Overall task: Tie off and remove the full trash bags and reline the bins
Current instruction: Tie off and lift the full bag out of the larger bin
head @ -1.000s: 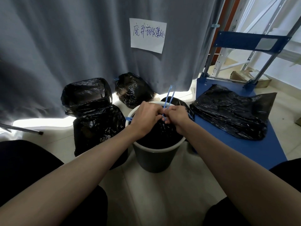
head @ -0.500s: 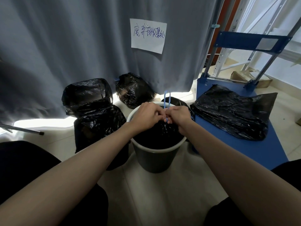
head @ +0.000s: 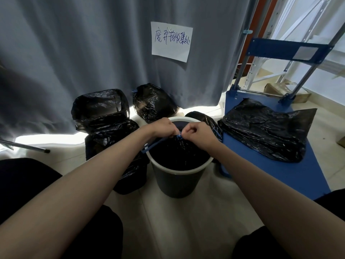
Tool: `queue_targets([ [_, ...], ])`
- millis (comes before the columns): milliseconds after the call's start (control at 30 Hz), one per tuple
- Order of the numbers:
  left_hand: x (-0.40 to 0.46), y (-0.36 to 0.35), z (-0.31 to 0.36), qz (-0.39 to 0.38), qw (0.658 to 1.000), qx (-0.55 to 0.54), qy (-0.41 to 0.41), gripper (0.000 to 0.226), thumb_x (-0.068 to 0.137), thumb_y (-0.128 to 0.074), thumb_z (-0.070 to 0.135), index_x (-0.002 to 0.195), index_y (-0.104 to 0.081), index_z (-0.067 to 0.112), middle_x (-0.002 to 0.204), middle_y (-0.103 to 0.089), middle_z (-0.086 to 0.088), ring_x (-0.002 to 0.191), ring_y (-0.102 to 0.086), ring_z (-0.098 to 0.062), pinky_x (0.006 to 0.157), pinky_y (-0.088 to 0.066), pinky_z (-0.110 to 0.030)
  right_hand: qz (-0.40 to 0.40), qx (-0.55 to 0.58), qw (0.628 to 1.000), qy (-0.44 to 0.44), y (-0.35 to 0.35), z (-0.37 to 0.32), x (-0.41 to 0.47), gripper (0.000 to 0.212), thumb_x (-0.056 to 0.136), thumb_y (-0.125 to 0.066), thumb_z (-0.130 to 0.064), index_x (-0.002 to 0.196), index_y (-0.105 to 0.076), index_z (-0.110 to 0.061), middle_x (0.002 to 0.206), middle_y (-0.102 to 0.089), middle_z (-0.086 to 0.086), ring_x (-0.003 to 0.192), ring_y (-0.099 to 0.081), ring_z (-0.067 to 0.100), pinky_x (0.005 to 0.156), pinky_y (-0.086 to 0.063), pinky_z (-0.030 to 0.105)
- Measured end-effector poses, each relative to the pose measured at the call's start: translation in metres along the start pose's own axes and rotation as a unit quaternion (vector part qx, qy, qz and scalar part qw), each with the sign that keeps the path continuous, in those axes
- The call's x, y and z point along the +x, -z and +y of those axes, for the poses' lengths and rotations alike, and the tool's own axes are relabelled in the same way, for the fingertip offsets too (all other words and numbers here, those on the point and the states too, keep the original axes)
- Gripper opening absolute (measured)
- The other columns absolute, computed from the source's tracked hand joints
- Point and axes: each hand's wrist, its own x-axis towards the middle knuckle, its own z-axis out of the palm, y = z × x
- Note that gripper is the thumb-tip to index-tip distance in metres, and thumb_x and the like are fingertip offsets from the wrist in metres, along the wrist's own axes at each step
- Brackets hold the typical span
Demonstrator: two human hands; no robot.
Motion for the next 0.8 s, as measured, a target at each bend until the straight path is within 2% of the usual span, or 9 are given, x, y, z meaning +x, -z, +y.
queue_targets([
  [133, -0.004, 0.001, 0.004, -0.001, 0.999, -0.021, 0.045, 0.020, 0.088, -0.054, 0.006, 0.078, -0.072, 0.008, 0.059, -0.061, 0.001, 0.059, -0.053, -0.013, 0.061, -0.045, -0.022, 0.029, -0.048, 0.998, 0.040, 0.000, 0.003, -0.002, 0.015, 0.080, -0.063, -0.001, 0.083, -0.076, -0.005, 0.080, -0.073, 0.004, 0.070, -0.059, 0.005, 0.074, -0.050, 0.019],
  [200, -0.006, 0.002, 0.007, -0.008, 0.998, -0.022, 0.056, 0.022, 0.091, -0.054, 0.007, 0.074, -0.068, 0.007, 0.057, -0.058, 0.001, 0.057, -0.051, -0.013, 0.058, -0.042, -0.023, 0.031, -0.057, 0.996, 0.059, 0.000, 0.004, -0.002, 0.011, 0.079, -0.067, -0.001, 0.082, -0.077, -0.005, 0.077, -0.073, 0.001, 0.070, -0.060, 0.006, 0.076, -0.052, 0.021],
  [267, -0.007, 0.002, 0.008, -0.011, 0.998, -0.017, 0.062, 0.030, 0.092, -0.054, 0.008, 0.063, -0.062, 0.010, 0.054, -0.055, 0.001, 0.056, -0.048, -0.013, 0.055, -0.040, -0.023, 0.023, -0.054, 0.996, 0.064, -0.002, 0.004, -0.003, 0.005, 0.077, -0.077, -0.007, 0.081, -0.077, -0.006, 0.074, -0.072, 0.003, 0.066, -0.059, 0.006, 0.076, -0.054, 0.023],
  [367, -0.006, 0.002, 0.009, -0.001, 0.998, -0.012, 0.069, 0.037, 0.092, -0.056, 0.009, 0.055, -0.057, 0.013, 0.047, -0.052, 0.003, 0.051, -0.046, -0.012, 0.050, -0.037, -0.021, 0.031, -0.066, 0.995, 0.060, -0.006, 0.003, -0.003, 0.014, 0.071, -0.085, -0.019, 0.078, -0.076, -0.010, 0.072, -0.073, 0.004, 0.061, -0.060, 0.004, 0.070, -0.052, 0.018],
  [467, -0.006, 0.002, 0.010, -0.005, 0.998, -0.010, 0.069, 0.036, 0.090, -0.056, 0.008, 0.055, -0.059, 0.014, 0.043, -0.052, 0.005, 0.049, -0.045, -0.010, 0.045, -0.037, -0.017, 0.050, -0.085, 0.993, 0.064, -0.008, 0.002, -0.002, 0.014, 0.074, -0.082, -0.022, 0.073, -0.075, -0.010, 0.071, -0.073, 0.002, 0.065, -0.063, 0.010, 0.072, -0.055, 0.028],
  [533, -0.007, 0.003, 0.011, -0.020, 0.998, -0.001, 0.063, 0.032, 0.086, -0.053, 0.003, 0.059, -0.065, 0.014, 0.051, -0.058, 0.004, 0.053, -0.048, -0.011, 0.051, -0.041, -0.017, 0.056, -0.093, 0.993, 0.054, -0.008, 0.002, -0.002, 0.014, 0.077, -0.079, -0.021, 0.068, -0.073, -0.012, 0.073, -0.073, 0.000, 0.069, -0.065, 0.013, 0.073, -0.055, 0.031],
  [600, -0.006, 0.003, 0.011, -0.025, 0.998, 0.017, 0.048, 0.029, 0.080, -0.054, -0.003, 0.064, -0.070, 0.015, 0.067, -0.065, -0.002, 0.066, -0.055, -0.016, 0.067, -0.049, -0.023, 0.057, -0.089, 0.994, 0.037, -0.007, 0.001, -0.002, 0.014, 0.078, -0.077, -0.019, 0.066, -0.073, -0.013, 0.071, -0.072, 0.000, 0.067, -0.062, 0.011, 0.072, -0.055, 0.032],
  [700, -0.004, 0.004, 0.008, 0.012, 0.998, 0.059, 0.022, 0.017, 0.079, -0.064, 0.001, 0.077, -0.074, 0.013, 0.088, -0.073, -0.006, 0.088, -0.068, -0.020, 0.089, -0.055, -0.032, 0.049, -0.086, 0.995, 0.016, -0.003, -0.002, -0.001, 0.012, 0.077, -0.077, -0.016, 0.066, -0.073, -0.014, 0.066, -0.068, -0.003, 0.068, -0.063, 0.013, 0.072, -0.054, 0.030],
  [800, -0.004, 0.004, 0.008, 0.043, 0.993, 0.111, -0.013, 0.017, 0.082, -0.068, 0.008, 0.071, -0.072, 0.021, 0.091, -0.074, -0.003, 0.094, -0.069, -0.019, 0.093, -0.054, -0.035, 0.038, -0.095, 0.995, 0.004, 0.000, -0.005, -0.001, 0.019, 0.078, -0.073, -0.011, 0.061, -0.069, -0.020, 0.070, -0.068, -0.004, 0.078, -0.068, 0.017, 0.074, -0.054, 0.029],
])
